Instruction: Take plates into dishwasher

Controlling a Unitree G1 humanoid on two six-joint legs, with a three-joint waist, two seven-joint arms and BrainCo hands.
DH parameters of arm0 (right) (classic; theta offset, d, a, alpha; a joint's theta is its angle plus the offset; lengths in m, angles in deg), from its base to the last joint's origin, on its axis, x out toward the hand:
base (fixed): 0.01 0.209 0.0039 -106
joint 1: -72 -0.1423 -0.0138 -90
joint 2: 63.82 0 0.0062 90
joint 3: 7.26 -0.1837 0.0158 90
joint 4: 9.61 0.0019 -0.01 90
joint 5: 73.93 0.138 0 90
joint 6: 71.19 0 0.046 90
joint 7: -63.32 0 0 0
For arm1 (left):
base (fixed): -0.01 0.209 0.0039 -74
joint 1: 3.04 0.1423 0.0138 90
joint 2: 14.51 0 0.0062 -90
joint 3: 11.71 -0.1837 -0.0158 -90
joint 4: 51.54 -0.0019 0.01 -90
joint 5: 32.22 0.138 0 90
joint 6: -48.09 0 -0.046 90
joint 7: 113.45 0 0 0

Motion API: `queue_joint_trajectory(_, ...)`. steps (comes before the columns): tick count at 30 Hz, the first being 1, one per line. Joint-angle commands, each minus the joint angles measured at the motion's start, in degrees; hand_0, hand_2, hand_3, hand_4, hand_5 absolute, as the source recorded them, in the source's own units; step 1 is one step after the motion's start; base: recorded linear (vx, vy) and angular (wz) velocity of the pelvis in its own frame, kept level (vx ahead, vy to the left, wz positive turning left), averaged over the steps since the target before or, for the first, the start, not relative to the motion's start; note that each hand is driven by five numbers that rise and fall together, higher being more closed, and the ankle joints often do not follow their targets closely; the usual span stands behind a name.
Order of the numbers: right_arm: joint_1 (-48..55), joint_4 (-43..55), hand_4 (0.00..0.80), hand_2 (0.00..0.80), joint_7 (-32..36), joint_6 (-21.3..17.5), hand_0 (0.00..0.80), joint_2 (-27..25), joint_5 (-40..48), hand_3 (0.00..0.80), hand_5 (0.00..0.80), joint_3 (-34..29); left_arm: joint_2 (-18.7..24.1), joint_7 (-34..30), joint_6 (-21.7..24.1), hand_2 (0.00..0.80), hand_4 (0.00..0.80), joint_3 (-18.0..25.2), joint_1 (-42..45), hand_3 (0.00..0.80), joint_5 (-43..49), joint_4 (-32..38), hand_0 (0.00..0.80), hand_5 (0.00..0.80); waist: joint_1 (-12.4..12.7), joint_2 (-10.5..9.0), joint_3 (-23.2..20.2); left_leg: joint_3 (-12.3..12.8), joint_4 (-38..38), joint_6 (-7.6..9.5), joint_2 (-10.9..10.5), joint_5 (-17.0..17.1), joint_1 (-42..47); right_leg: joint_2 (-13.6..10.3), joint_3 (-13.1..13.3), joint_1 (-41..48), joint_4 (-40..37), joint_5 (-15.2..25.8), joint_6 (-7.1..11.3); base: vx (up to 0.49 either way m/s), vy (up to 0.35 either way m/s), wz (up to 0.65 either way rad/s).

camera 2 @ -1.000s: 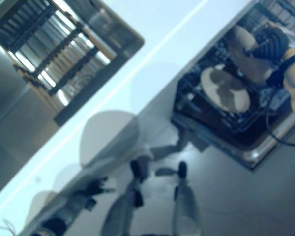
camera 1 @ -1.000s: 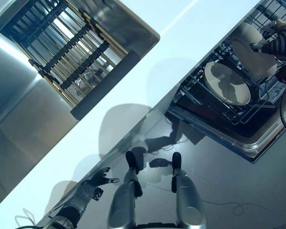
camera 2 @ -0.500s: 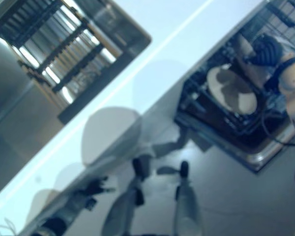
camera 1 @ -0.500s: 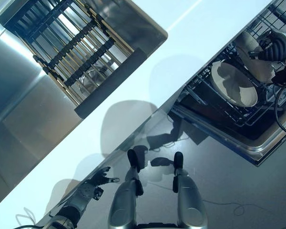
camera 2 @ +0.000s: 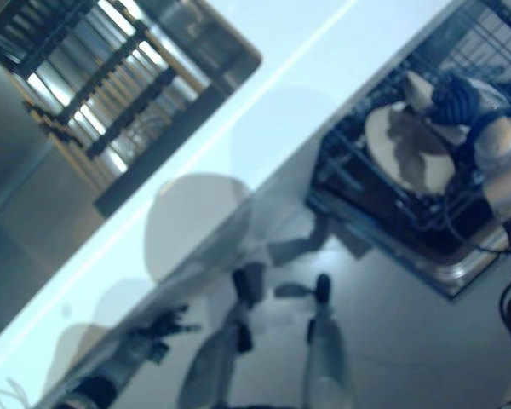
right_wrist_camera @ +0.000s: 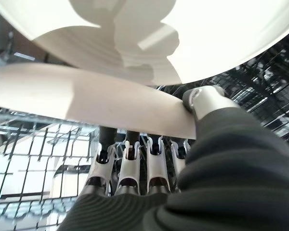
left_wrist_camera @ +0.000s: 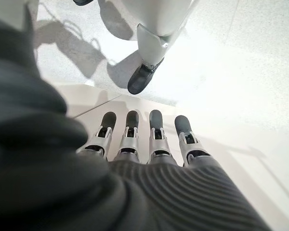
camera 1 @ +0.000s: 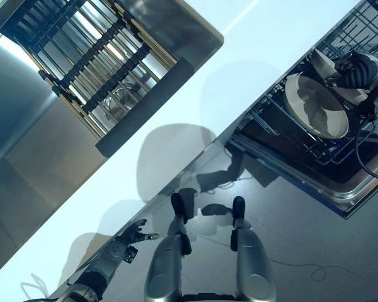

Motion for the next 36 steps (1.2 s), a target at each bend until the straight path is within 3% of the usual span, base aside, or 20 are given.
queue_joint_trajectory(1, -7.5, -3.8, 0.8, 0.8, -0.6, 0.4, 0.8, -2.1, -2.9, 0.8, 0.8, 3.2, 3.9, 1.7, -0.2, 0.0, 0.0, -0.4, -4.5, 0.0, -3.0, -0.5, 0.0, 0.0, 1.1, 1.69, 0.5, -2.3, -0.2, -0.8, -3.6, -2.2, -1.1, 3.6, -3.1, -5.6, 13.4, -7.8, -2.55, 0.0, 0.0, 0.0)
queue_joint_trajectory(11, -8.3, -9.6, 0.8, 0.8, -3.4, 3.2, 0.8, -2.3, -5.0, 0.8, 0.8, 3.8, 3.6, 2.0, 0.0, 0.0, 0.0, -0.9, -4.5, 0.0, -4.0, 0.4, 0.0, 0.0, 0.9, 2.52, 1.2, -2.3, -0.2, -0.98, -3.6, -2.0, -1.3, 3.3, -3.0, -5.7, 12.4, -7.0, -2.36, -0.008, 0.024, 0.0)
queue_joint_trajectory(21, -7.3, -11.7, 0.8, 0.8, -6.2, 5.4, 0.8, -3.3, -6.6, 0.8, 0.8, 3.2, 3.9, 2.2, -0.6, 0.0, 0.0, -0.8, -4.6, 0.0, -4.7, 1.0, 0.0, 0.0, 0.8, 2.05, 1.3, -2.1, -0.2, -0.91, -3.5, -2.0, -1.5, 3.3, -2.7, -5.5, 10.9, -5.9, -1.92, -0.001, 0.003, 0.0)
queue_joint_trajectory(23, -6.2, -12.0, 0.449, 0.449, -7.1, 6.0, 0.449, -3.6, -6.6, 0.449, 0.449, 2.5, 4.1, 2.2, -0.6, 0.0, 0.0, -0.5, -4.5, 0.0, -4.8, 1.0, 0.0, 0.0, 0.6, 1.81, 1.3, -2.1, -0.2, -0.89, -3.5, -2.1, -1.4, 3.4, -2.5, -5.4, 10.4, -5.5, -1.74, 0.0, 0.0, 0.0)
queue_joint_trajectory(24, -6.0, -12.1, 0.157, 0.157, -7.6, 6.2, 0.157, -3.6, -6.2, 0.157, 0.157, 2.4, 4.1, 2.2, -0.7, 0.0, 0.0, -0.4, -4.6, 0.0, -4.7, 1.1, 0.0, 0.0, 0.6, 1.74, 1.3, -2.1, -0.2, -0.88, -3.5, -2.1, -1.5, 3.4, -2.5, -5.3, 10.3, -5.4, -1.69, 0.0, 0.0, 0.0)
queue_joint_trajectory(25, -5.8, -12.2, 0.0, 0.0, -7.7, 6.5, 0.0, -3.6, -5.9, 0.0, 0.0, 2.2, 4.1, 2.2, -0.8, 0.0, 0.0, -0.5, -4.6, 0.0, -4.7, 1.1, 0.0, 0.0, 0.6, 1.68, 1.3, -2.0, -0.2, -0.86, -3.4, -2.1, -1.5, 3.4, -2.5, -5.3, 10.2, -5.4, -1.66, 0.0, 0.0, 0.0)
queue_joint_trajectory(36, -4.9, -13.2, 0.0, 0.0, -9.7, 6.7, 0.0, -3.8, -4.6, 0.0, 0.0, 1.1, 4.5, 2.2, -0.9, 0.0, 0.0, -0.2, -4.9, 0.0, -5.2, 0.9, 0.0, 0.0, 0.8, 1.06, 1.0, -2.4, -0.2, -0.61, -3.5, -2.4, -1.2, 3.5, -2.3, -4.7, 9.6, -5.0, -1.43, 0.0, 0.0, 0.0)
